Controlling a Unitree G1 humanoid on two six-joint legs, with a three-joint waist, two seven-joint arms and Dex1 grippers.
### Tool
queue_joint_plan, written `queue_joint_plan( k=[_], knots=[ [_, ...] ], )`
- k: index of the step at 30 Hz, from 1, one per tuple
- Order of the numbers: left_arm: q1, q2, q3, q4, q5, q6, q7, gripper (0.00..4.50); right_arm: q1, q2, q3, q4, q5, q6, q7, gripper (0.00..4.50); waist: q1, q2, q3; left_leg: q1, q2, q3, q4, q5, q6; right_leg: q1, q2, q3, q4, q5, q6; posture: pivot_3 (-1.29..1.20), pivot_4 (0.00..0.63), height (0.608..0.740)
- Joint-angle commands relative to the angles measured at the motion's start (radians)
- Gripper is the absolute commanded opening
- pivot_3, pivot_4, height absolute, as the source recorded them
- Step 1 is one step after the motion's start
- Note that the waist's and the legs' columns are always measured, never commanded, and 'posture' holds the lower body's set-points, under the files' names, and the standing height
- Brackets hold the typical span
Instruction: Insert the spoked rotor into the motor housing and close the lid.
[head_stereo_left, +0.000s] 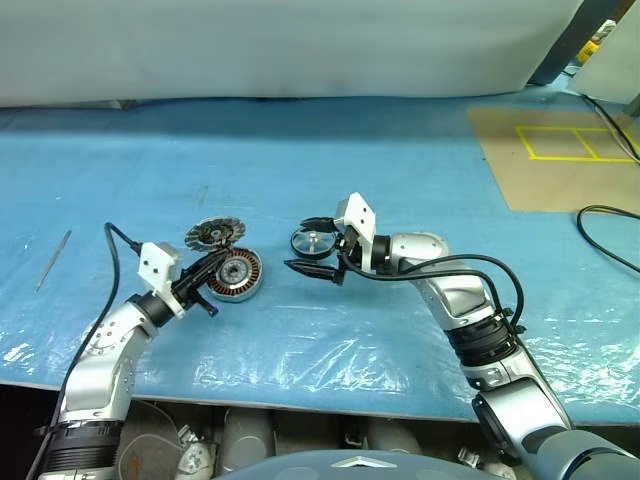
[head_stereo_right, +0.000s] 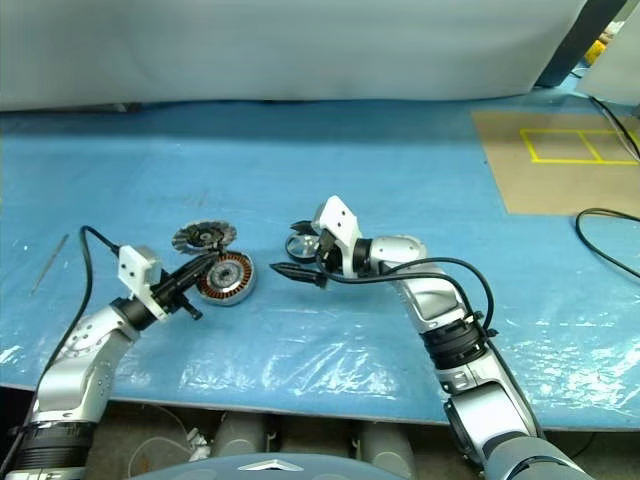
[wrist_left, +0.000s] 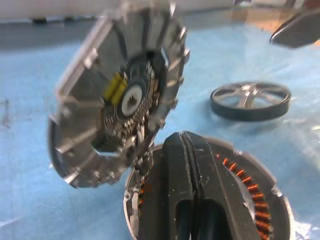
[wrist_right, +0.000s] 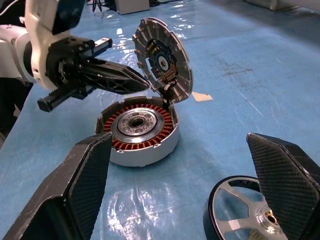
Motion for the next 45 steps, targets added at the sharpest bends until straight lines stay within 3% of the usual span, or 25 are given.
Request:
queue_joint_plan(
  k=[1,18,34,45],
  knots=[
    [0.027,0.026,0.045,-0.062,-0.068,0.020,-0.039,0.03,-0.005,-0.002,-0.014,-0.006,0.007,-0.036,0.009,4.50,0.000,0.000,0.000,0.000,0.000,0.000,0.000,0.000,0.000,0.000,0.000,0.000,0.000,0.000,0.000,0.00,0.150,0.740],
    [0.111,0.043,0.075,-0.122,-0.097,0.020,-0.037,0.03,-0.096,-0.041,-0.047,0.117,-0.025,-0.054,0.015,4.50,-0.002,0.000,0.000,0.000,0.000,0.000,0.000,0.000,0.000,0.000,0.000,0.000,0.000,0.000,0.000,0.00,0.150,0.740],
    [0.161,0.000,-0.014,-0.248,-0.009,0.017,0.048,0.03,-0.561,0.007,0.121,0.740,-0.243,0.043,0.185,4.50,-0.002,0.000,0.000,-0.003,0.001,0.002,0.002,0.000,0.000,-0.003,0.000,0.000,0.003,-0.001,-0.003,0.00,0.150,0.740],
    [0.188,-0.014,-0.003,-0.245,0.000,-0.020,0.062,0.03,-0.630,0.045,0.139,0.849,-0.314,0.062,0.282,4.50,0.000,0.000,0.000,-0.006,0.003,0.002,0.008,0.000,0.001,-0.009,0.000,-0.001,0.014,-0.003,-0.006,0.00,0.150,0.740]
  ],
)
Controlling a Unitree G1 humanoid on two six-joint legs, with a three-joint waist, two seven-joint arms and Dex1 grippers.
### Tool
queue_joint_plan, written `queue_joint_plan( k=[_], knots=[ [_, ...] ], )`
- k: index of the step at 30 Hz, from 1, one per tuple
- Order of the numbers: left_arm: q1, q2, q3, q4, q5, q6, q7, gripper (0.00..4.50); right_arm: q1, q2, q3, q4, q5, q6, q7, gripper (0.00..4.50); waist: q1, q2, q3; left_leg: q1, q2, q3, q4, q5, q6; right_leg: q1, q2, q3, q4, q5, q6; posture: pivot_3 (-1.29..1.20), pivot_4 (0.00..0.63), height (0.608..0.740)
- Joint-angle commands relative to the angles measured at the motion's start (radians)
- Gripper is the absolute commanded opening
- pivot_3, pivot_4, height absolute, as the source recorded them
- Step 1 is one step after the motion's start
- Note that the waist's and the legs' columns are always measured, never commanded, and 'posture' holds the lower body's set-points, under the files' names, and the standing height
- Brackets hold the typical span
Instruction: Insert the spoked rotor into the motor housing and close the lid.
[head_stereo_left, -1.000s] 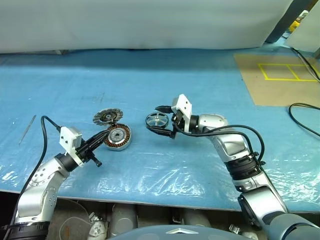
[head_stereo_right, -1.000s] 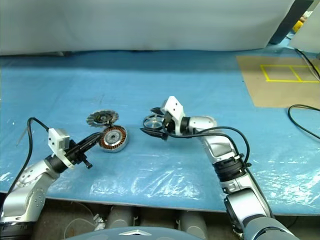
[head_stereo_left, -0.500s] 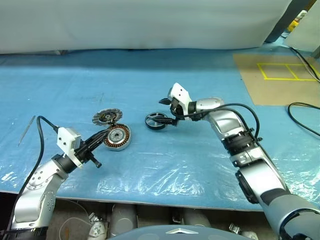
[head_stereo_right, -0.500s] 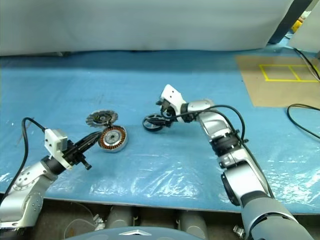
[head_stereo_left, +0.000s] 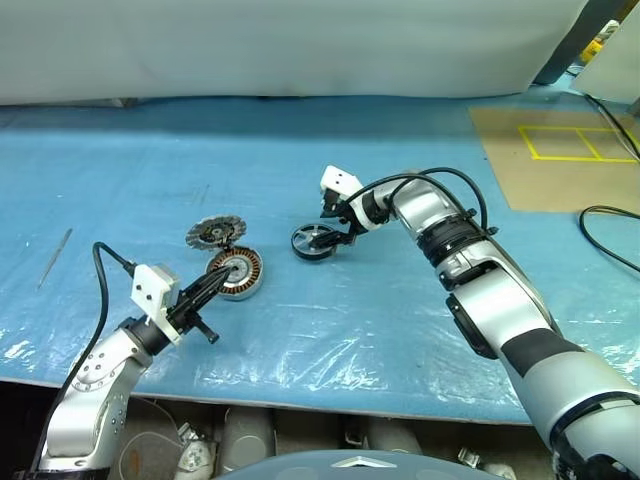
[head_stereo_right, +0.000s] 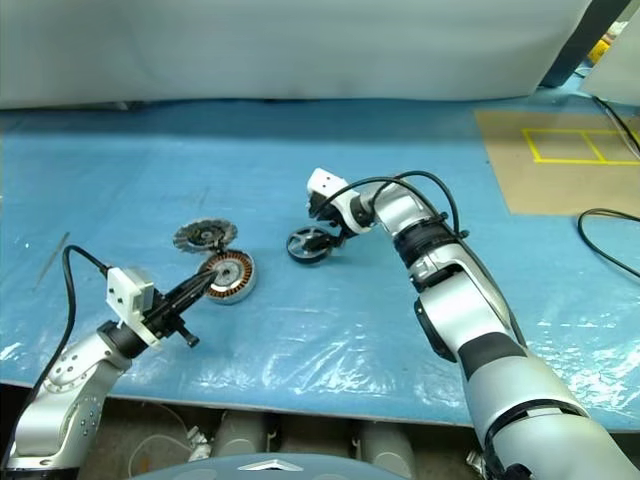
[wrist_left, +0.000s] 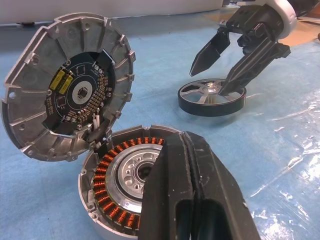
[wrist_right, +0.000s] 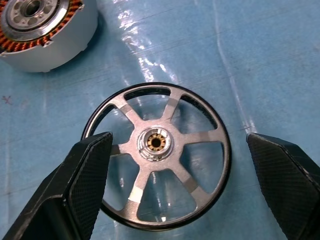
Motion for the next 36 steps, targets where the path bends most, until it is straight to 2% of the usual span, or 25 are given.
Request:
queue_joint_plan(
  k=[1,14,16,20,36],
  knots=[
    [0.004,0.002,0.014,-0.033,0.000,-0.024,0.005,0.03,-0.034,0.004,-0.003,-0.023,-0.013,0.013,0.028,4.50,0.000,0.000,0.000,0.000,0.000,0.000,0.001,0.000,0.000,0.000,0.000,0.000,0.001,0.000,0.000,0.00,0.150,0.740],
    [-0.038,-0.004,-0.014,-0.033,0.015,-0.006,0.036,0.03,-0.038,0.007,-0.039,-0.063,-0.022,0.012,0.002,4.50,0.001,0.000,0.000,0.000,0.000,0.000,0.003,0.000,0.000,0.000,0.000,0.000,0.001,0.000,-0.001,0.00,0.150,0.740],
    [-0.040,-0.005,-0.017,-0.034,0.016,-0.005,0.040,0.00,-0.035,0.006,-0.034,-0.068,-0.023,0.018,0.008,4.09,0.001,0.000,0.000,0.000,0.000,0.000,0.003,0.000,0.000,0.000,0.000,0.000,0.001,0.000,-0.001,0.00,0.150,0.740],
    [-0.040,-0.005,-0.018,-0.032,0.018,-0.008,0.045,0.00,-0.024,0.005,-0.024,-0.084,-0.025,0.033,0.020,2.93,0.001,0.000,0.000,0.000,0.000,0.000,0.003,0.000,0.000,0.000,0.000,0.000,0.002,0.000,-0.001,0.00,0.150,0.740],
    [-0.025,-0.015,-0.017,0.014,0.032,-0.058,0.029,0.00,0.017,0.014,0.018,-0.138,-0.038,0.126,0.054,2.93,0.001,0.000,0.000,0.000,0.000,0.000,0.003,0.000,0.000,0.000,0.000,0.000,0.002,0.000,-0.001,0.00,0.150,0.740]
  ],
)
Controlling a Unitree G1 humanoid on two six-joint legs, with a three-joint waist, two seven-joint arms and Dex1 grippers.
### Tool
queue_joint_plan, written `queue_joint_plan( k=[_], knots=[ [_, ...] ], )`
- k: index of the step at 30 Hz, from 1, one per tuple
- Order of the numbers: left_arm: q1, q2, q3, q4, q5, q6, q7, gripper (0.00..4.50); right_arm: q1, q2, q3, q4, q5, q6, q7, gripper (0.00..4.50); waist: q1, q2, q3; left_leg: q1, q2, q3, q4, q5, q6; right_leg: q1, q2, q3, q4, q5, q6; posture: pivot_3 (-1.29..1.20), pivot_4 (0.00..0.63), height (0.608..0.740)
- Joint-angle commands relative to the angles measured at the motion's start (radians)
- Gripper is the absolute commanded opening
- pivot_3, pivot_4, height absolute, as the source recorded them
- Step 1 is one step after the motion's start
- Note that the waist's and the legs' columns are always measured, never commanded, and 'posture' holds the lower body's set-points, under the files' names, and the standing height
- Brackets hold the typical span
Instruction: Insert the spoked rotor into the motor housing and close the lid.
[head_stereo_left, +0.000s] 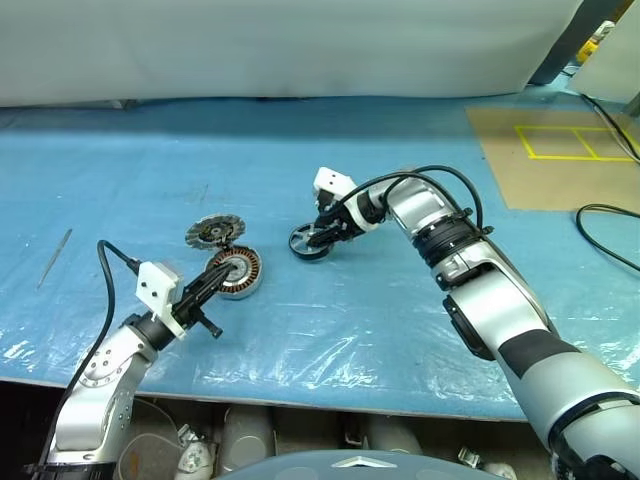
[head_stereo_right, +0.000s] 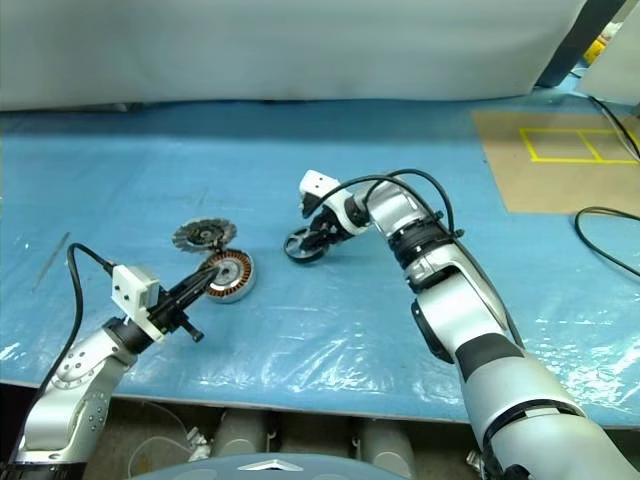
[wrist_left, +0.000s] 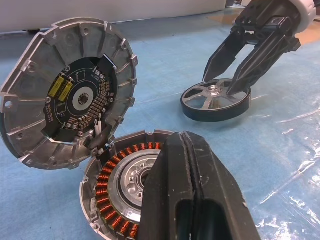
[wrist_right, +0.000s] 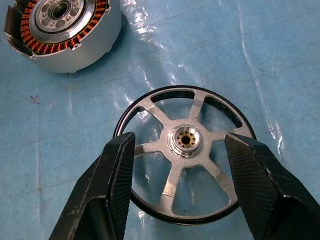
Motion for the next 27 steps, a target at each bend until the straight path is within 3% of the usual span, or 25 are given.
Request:
queue_joint_plan(
  k=[1,27],
  knots=[
    [0.003,-0.004,0.006,-0.014,0.000,-0.025,-0.002,0.00,0.006,0.002,0.018,-0.034,-0.009,0.018,0.016,2.93,0.000,0.000,0.000,0.000,0.000,0.000,0.000,0.000,0.000,0.000,0.000,0.000,0.000,0.000,0.000,0.00,0.150,0.740],
    [-0.021,-0.006,0.007,0.046,0.013,-0.065,-0.029,0.00,0.024,-0.013,0.035,0.074,-0.079,-0.042,-0.025,2.93,0.001,0.000,0.000,0.005,-0.001,0.000,0.000,0.000,0.000,0.004,-0.001,0.001,0.000,0.000,0.000,0.00,0.150,0.740]
  ],
)
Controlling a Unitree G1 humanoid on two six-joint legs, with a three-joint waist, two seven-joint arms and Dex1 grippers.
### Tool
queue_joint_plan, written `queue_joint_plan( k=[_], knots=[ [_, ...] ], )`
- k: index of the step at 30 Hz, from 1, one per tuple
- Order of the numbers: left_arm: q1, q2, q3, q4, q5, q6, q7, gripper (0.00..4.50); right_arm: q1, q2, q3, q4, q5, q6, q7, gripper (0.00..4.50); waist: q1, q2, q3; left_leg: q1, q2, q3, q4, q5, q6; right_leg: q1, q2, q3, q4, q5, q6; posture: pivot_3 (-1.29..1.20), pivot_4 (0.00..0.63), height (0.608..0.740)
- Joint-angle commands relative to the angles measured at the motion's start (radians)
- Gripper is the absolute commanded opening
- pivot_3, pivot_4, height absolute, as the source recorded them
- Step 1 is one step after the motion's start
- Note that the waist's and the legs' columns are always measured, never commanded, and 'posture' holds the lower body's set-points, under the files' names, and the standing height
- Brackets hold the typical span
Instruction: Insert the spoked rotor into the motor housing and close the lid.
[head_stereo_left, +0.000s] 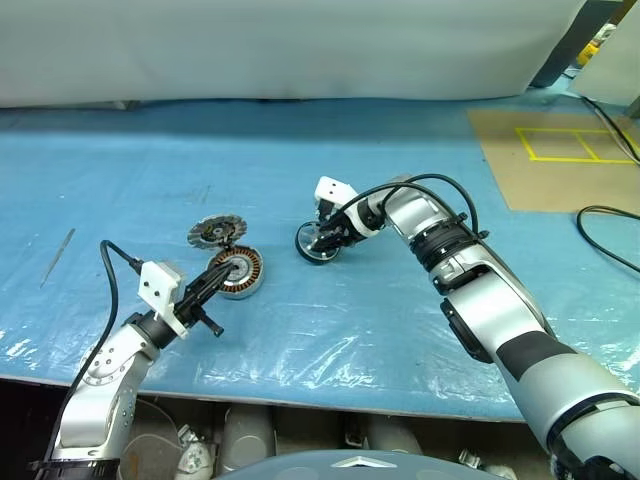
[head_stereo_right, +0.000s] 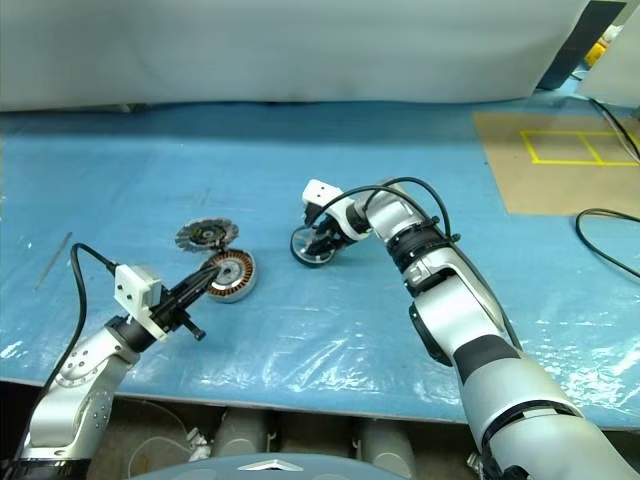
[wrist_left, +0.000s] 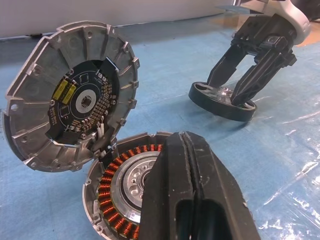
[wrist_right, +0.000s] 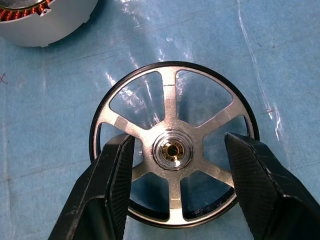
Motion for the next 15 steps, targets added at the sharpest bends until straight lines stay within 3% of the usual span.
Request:
queue_joint_plan(
  k=[1,3,10,15],
  knots=[
    [0.000,0.003,0.013,0.015,-0.001,-0.041,-0.020,0.00,0.018,-0.021,0.020,0.000,-0.024,0.018,0.022,2.93,0.000,0.000,0.000,0.000,0.000,0.000,0.000,0.000,0.000,0.000,0.000,0.000,0.000,0.000,0.000,0.00,0.150,0.740],
    [-0.002,0.003,0.014,0.036,0.001,-0.057,-0.029,0.00,0.024,-0.015,0.016,-0.004,-0.017,0.022,0.029,2.93,0.000,0.000,0.000,0.000,0.000,0.000,0.000,0.000,0.000,0.000,0.000,0.000,0.000,0.000,0.000,0.00,0.150,0.740],
    [0.008,0.007,0.032,0.072,0.000,-0.106,-0.047,0.00,0.007,0.014,-0.029,-0.013,0.002,-0.019,-0.003,1.33,-0.003,-0.001,0.000,0.002,0.000,0.000,0.000,0.000,0.000,0.001,0.000,0.000,0.000,0.000,0.000,0.00,0.150,0.740],
    [0.040,0.009,0.051,0.044,-0.010,-0.109,-0.036,0.00,-0.041,0.041,-0.069,-0.006,0.024,-0.052,-0.011,1.27,-0.012,0.000,0.000,0.002,0.001,0.000,0.000,0.000,0.000,0.000,0.001,0.000,0.001,0.000,0.000,0.00,0.150,0.740]
  ],
)
